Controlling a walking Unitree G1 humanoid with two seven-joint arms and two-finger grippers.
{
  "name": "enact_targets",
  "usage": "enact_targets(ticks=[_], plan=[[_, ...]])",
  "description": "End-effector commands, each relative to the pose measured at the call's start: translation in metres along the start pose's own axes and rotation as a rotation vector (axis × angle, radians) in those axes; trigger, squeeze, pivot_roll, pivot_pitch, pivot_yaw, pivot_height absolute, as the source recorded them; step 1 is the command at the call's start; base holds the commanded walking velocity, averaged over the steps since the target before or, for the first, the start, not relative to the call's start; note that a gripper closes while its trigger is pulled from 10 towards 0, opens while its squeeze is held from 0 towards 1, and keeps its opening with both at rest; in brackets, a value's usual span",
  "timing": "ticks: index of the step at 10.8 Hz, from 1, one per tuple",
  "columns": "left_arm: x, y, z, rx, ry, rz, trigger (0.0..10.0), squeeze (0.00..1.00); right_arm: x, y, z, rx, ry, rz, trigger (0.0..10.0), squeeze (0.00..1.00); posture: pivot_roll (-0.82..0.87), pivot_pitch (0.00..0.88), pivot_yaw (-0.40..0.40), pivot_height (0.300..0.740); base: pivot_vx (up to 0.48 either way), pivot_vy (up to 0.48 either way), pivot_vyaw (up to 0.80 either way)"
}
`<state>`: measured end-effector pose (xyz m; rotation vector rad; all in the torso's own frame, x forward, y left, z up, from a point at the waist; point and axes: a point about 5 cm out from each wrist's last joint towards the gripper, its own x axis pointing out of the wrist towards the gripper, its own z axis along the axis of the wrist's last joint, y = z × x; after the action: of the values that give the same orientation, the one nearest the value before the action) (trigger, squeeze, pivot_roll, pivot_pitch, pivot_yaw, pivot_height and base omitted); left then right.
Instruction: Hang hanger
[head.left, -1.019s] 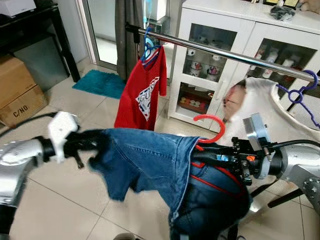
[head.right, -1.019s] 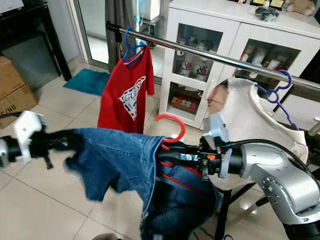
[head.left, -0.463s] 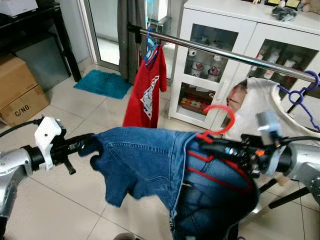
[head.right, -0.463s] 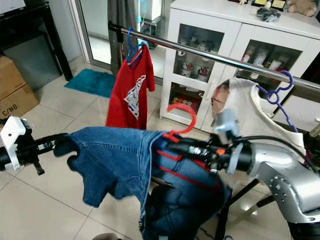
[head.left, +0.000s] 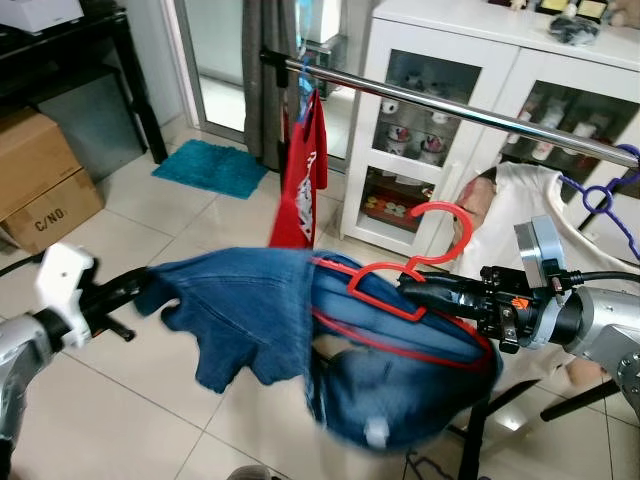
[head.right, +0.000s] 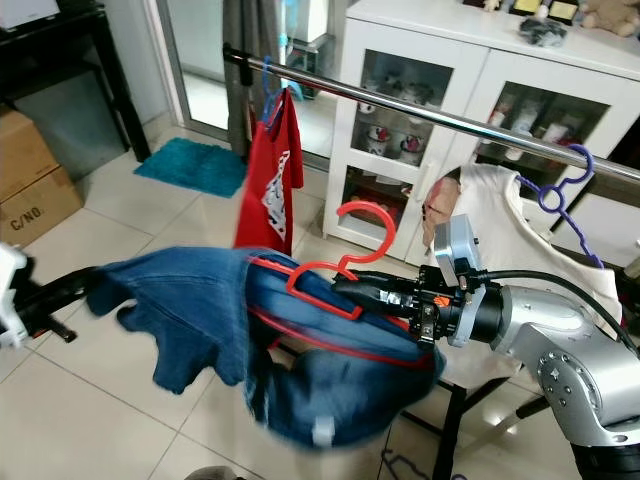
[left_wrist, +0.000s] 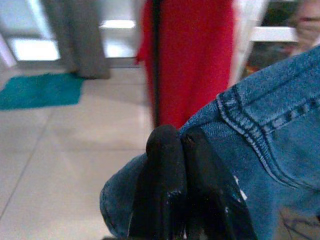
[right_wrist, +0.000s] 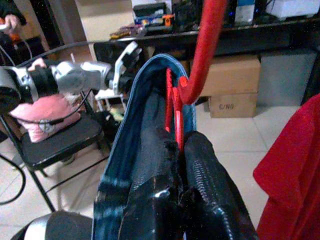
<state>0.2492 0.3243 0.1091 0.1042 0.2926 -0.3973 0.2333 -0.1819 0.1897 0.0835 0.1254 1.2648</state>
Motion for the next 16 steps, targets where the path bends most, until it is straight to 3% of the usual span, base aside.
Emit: enact_targets(ticks=[1,4,7,11,13,14,15,16], plan=[[-0.006,0.006,-0.008,-0.044,0.007,0.070,0.0,0.00,-0.008,-0.002,0.012,-0.043,-0.036,-0.034,10.0,0.00,0.01,0.000,0.008,0.740,0.000,0.000,0.00],[0.001,-0.016,-0.030,-0.101,0.016,0.065,0.0,0.00,-0.007,-0.002,0.013,-0.047,-0.046,-0.033,10.0,0.00,0.01,0.000,0.009,0.740,0.000,0.000,0.00],[0.003,-0.018,-0.032,-0.114,0.022,0.072,0.0,0.00,-0.007,-0.003,0.014,-0.049,-0.050,-0.033,10.0,0.00,0.01,0.000,0.009,0.740,0.000,0.000,0.00],[-0.008,-0.029,-0.062,-0.174,0.084,0.123,0.0,0.00,-0.009,-0.004,0.016,-0.048,-0.065,-0.043,10.0,0.00,0.01,0.000,-0.001,0.740,0.000,0.000,0.00],[-0.006,-0.030,-0.059,-0.164,0.065,0.127,0.0,0.00,-0.007,-0.006,0.017,-0.050,-0.068,-0.035,10.0,0.00,0.01,0.000,-0.009,0.740,0.000,0.000,0.00],[-0.003,-0.028,-0.046,-0.142,0.003,0.119,10.0,0.00,-0.005,-0.006,0.017,-0.050,-0.069,-0.029,10.0,0.00,0.01,0.000,-0.011,0.740,0.000,0.000,0.00],[-0.002,-0.030,-0.038,-0.124,-0.030,0.086,10.0,0.69,-0.005,-0.006,0.017,-0.048,-0.068,-0.025,10.0,0.00,0.01,0.000,-0.011,0.740,0.000,0.000,0.00],[0.000,-0.031,-0.027,-0.102,-0.071,0.044,10.0,1.00,-0.004,-0.005,0.014,-0.040,-0.057,-0.023,10.0,0.00,0.01,0.000,-0.015,0.740,0.000,0.000,0.00]])
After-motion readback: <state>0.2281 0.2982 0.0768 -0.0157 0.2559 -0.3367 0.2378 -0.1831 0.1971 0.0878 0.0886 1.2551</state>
